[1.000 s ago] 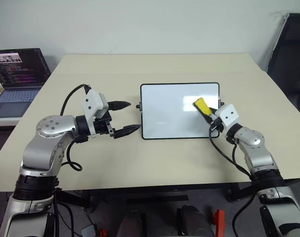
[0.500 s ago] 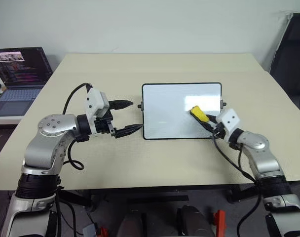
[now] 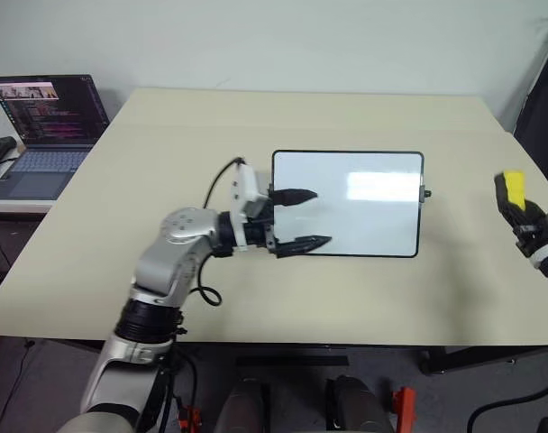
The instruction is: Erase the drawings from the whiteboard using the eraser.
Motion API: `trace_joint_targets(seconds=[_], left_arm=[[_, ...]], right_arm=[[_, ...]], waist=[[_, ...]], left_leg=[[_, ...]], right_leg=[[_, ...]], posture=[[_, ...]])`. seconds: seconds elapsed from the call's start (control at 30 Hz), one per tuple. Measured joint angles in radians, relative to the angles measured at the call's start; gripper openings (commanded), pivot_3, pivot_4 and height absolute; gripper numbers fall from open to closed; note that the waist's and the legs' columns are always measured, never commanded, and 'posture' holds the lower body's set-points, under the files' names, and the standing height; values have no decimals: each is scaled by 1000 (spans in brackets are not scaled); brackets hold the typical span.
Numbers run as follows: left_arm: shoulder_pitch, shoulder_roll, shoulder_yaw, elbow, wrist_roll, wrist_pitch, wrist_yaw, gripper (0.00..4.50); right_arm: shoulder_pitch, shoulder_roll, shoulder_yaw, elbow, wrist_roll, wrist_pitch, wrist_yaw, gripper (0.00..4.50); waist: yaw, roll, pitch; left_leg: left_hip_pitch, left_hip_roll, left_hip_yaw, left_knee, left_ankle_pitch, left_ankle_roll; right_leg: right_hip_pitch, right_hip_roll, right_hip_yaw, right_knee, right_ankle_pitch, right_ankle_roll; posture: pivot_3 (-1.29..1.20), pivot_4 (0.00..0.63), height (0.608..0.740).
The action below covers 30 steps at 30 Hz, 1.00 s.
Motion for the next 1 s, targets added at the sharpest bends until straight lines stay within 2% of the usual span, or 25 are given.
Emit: trace_joint_targets(seconds=[0.3, 0.63, 0.7, 0.77, 0.97, 1.0], left_arm=[[4, -73, -58, 48, 53, -60, 12, 4500], [15, -44, -53, 25, 53, -52, 15, 4500], [17, -44, -51, 23, 53, -51, 18, 4500], [19, -43, -51, 22, 53, -50, 18, 4500], [21, -38, -50, 18, 52, -40, 26, 4500], [21, -34, -46, 18, 53, -40, 30, 4500]], right_arm=[[-34, -13, 106, 259, -116, -105, 8, 987], [-112, -52, 142, 442, -132, -147, 58, 987], [-117, -57, 145, 453, -132, -148, 60, 1697], [-121, -59, 148, 461, -131, -145, 66, 2114], [-121, -84, 157, 472, -129, -126, 91, 4250], [-120, -88, 157, 462, -128, -121, 94, 4464]], waist=[[-15, 1, 0], [-13, 1, 0], [-13, 1, 0], [-13, 1, 0], [-13, 1, 0], [-14, 1, 0]], left_leg=[[2, 0, 2, 0, 0, 0], [2, 0, 1, 0, 0, 0], [2, 0, 1, 0, 0, 0], [2, 0, 1, 0, 0, 0], [2, 0, 1, 0, 0, 0], [2, 0, 1, 0, 0, 0]], right_leg=[[1, 0, 2, 0, -1, 3], [2, 0, 1, 0, -1, 2], [2, 0, 1, -1, -1, 2], [2, 0, 1, -1, -1, 2], [2, 0, 1, -1, -1, 3], [2, 0, 1, -1, -1, 3]], posture=[[0, 150, 740], [0, 150, 740], [0, 150, 740], [0, 150, 740], [0, 150, 740], [0, 150, 740]])
